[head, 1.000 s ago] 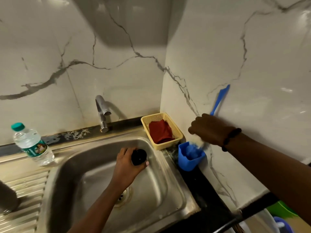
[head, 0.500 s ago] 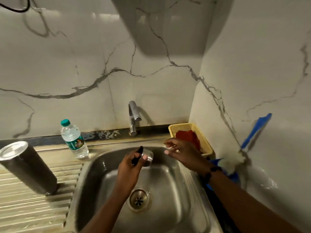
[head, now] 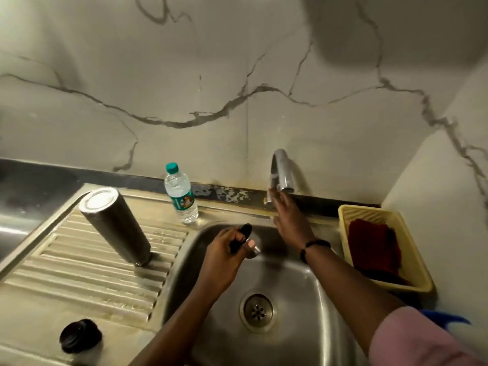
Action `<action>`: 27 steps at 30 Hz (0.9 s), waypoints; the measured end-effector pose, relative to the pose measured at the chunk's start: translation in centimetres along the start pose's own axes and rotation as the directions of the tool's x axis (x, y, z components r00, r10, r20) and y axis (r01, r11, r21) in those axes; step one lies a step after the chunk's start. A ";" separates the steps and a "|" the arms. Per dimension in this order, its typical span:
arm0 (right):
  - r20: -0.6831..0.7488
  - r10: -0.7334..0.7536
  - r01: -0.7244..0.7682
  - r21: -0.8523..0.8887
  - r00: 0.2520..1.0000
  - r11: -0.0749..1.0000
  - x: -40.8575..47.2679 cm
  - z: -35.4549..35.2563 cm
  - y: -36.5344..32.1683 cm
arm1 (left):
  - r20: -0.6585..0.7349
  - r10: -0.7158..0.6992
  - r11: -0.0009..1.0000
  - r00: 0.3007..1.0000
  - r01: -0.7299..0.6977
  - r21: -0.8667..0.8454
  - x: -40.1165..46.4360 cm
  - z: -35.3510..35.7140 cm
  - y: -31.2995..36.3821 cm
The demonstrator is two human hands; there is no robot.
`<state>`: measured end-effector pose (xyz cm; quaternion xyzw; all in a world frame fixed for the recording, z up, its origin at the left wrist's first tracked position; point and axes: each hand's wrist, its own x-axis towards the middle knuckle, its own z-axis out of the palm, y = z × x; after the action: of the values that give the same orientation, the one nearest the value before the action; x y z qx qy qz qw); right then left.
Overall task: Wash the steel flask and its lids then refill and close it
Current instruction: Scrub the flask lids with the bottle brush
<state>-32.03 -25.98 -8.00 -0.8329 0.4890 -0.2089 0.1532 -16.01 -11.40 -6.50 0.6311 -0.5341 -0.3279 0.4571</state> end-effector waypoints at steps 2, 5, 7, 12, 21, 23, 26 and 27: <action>-0.024 0.029 -0.026 0.096 0.999 0.995 1.7 0.7 0.5 | -0.031 -0.012 1.000 0.999 0.012 -0.015 0.3 0.2 -0.1; -0.117 0.164 -0.141 0.188 0.979 0.972 3.8 1.6 1.3 | -0.056 -0.031 0.997 0.998 0.027 -0.069 0.6 0.5 -0.2; -0.129 0.316 -0.260 0.332 0.940 0.907 5.1 2.3 1.8 | -0.065 -0.041 0.996 0.997 0.036 -0.081 0.7 0.7 -0.6; 0.100 0.389 -0.372 0.575 0.916 0.728 5.5 3.1 2.6 | -0.068 -0.078 0.994 0.995 0.072 -0.083 0.7 1.2 -0.3; 0.043 0.330 -0.319 0.400 0.943 0.859 5.7 1.6 1.6 | -0.050 -0.084 0.995 0.995 0.081 -0.049 1.2 2.4 0.6; 0.056 0.302 -0.300 0.393 0.951 0.869 5.8 1.4 1.6 | -0.033 -0.069 0.997 0.997 0.068 -0.036 1.4 2.6 0.9; 0.080 0.259 -0.270 0.362 0.963 0.892 5.6 0.7 1.3 | -0.017 -0.038 0.999 0.999 0.037 -0.030 1.8 2.9 1.8; 0.111 0.256 -0.279 0.347 0.960 0.896 5.6 0.6 1.3 | -0.017 -0.036 0.999 0.999 0.035 -0.035 1.9 3.0 2.0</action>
<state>-30.26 -31.48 -7.97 -0.7220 0.5472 -0.2452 0.3452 -19.06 -13.96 -5.62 0.6353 -0.5131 -0.3395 0.4666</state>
